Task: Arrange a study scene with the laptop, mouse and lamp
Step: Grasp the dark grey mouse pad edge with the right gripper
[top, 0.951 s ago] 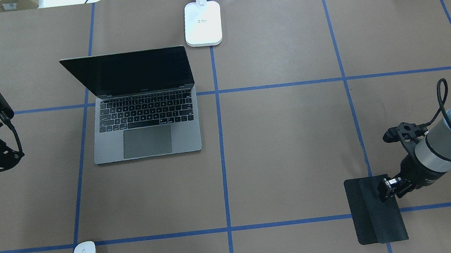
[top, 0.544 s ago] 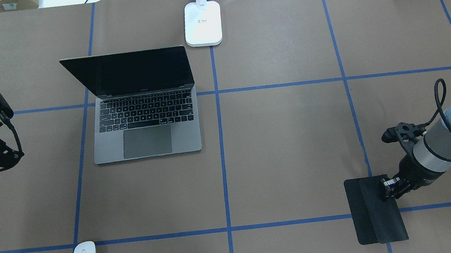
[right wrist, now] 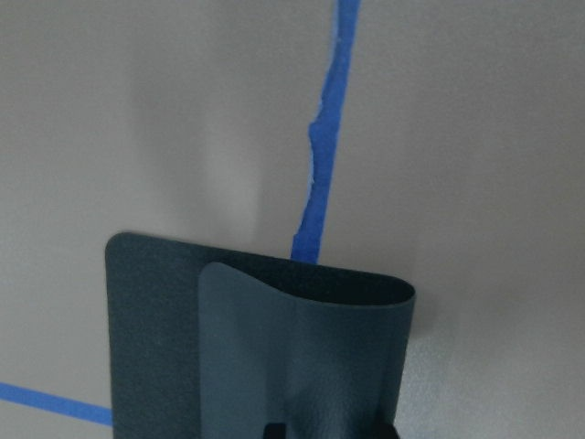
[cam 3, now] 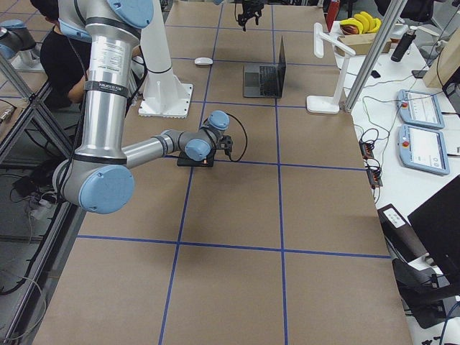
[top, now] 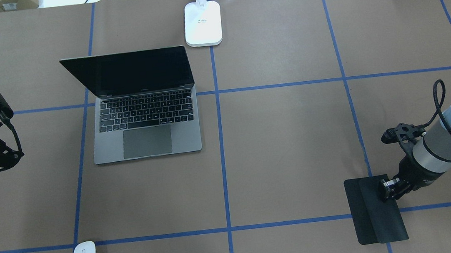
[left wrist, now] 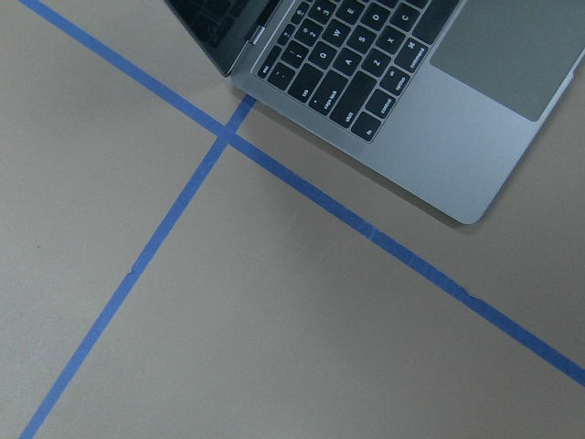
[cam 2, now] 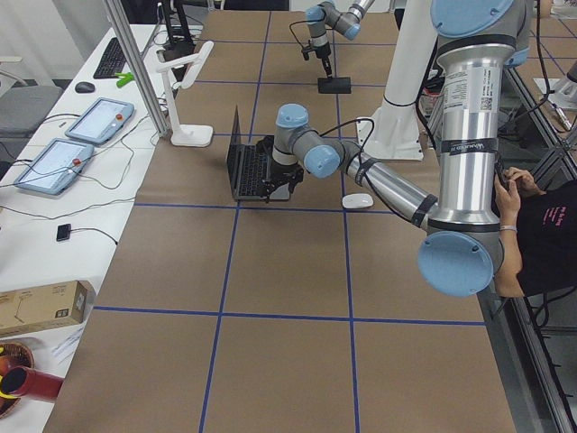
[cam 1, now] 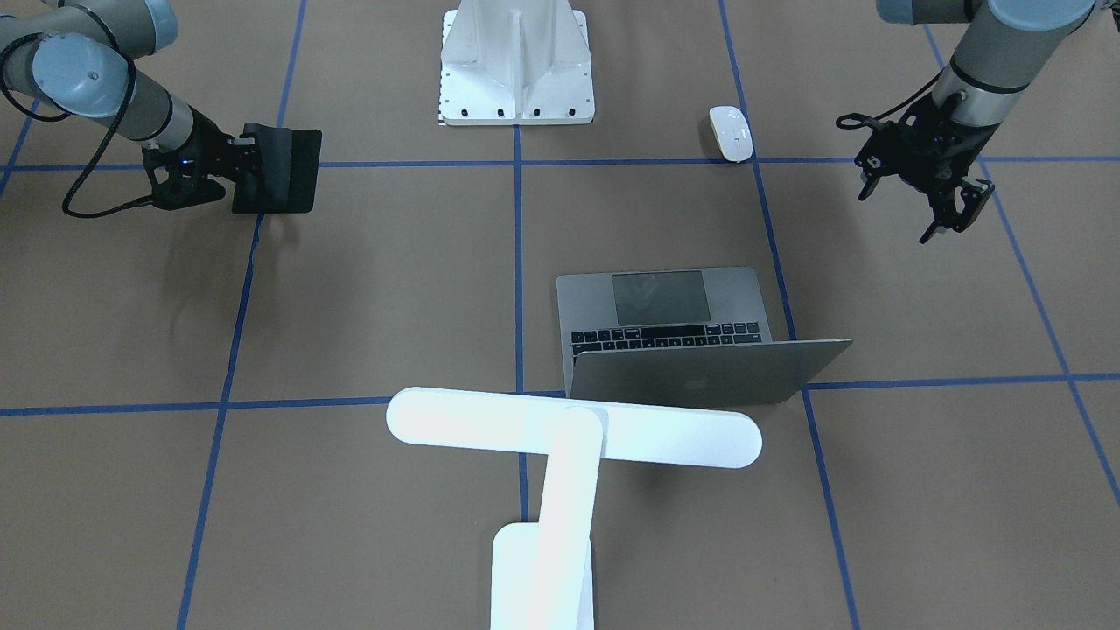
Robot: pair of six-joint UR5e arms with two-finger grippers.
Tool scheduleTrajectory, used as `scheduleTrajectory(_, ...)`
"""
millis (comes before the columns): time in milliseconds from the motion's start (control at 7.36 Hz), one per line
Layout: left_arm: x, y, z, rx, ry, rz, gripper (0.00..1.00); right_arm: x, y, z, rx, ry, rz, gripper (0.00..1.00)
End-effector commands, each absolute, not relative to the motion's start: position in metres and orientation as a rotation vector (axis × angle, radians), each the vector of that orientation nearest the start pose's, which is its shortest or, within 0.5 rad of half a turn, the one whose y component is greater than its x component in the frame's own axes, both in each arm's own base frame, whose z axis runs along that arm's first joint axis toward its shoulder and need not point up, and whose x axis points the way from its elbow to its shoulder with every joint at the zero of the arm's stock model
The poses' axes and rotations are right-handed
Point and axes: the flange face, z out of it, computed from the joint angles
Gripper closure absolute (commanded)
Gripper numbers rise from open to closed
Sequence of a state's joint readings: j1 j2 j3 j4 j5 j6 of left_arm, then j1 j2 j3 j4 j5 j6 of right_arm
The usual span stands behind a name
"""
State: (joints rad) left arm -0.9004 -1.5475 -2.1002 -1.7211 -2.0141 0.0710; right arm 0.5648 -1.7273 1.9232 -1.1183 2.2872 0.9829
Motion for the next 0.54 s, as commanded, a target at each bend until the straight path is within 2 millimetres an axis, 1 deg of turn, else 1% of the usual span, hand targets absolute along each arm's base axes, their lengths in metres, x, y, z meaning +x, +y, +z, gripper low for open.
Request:
scheduleTrajectory(0,0.2192,-0.4223,0.4076,0.506,0.618,0.848,0.0,-0.3375,-0.2949,0.5078,-0.244,-0.893,-0.251,0.55)
scheduleTrajectory(136,0.2192,-0.4223,0.4076,0.506,0.618,0.848,0.0,-0.3356,-0.2961,0.5081,-0.244,-0.891,-0.245,0.55)
scheduleTrajectory(272,0.2192,-0.4223,0.4076,0.506,0.618,0.848,0.0,-0.3373,-0.2949,0.5107,-0.259,-0.871,-0.24,0.55)
scheduleTrajectory(408,0.2192,-0.4223,0.4076,0.506,0.618,0.848,0.0,-0.3381,-0.2954,0.5092,-0.259,-0.871,-0.24,0.55)
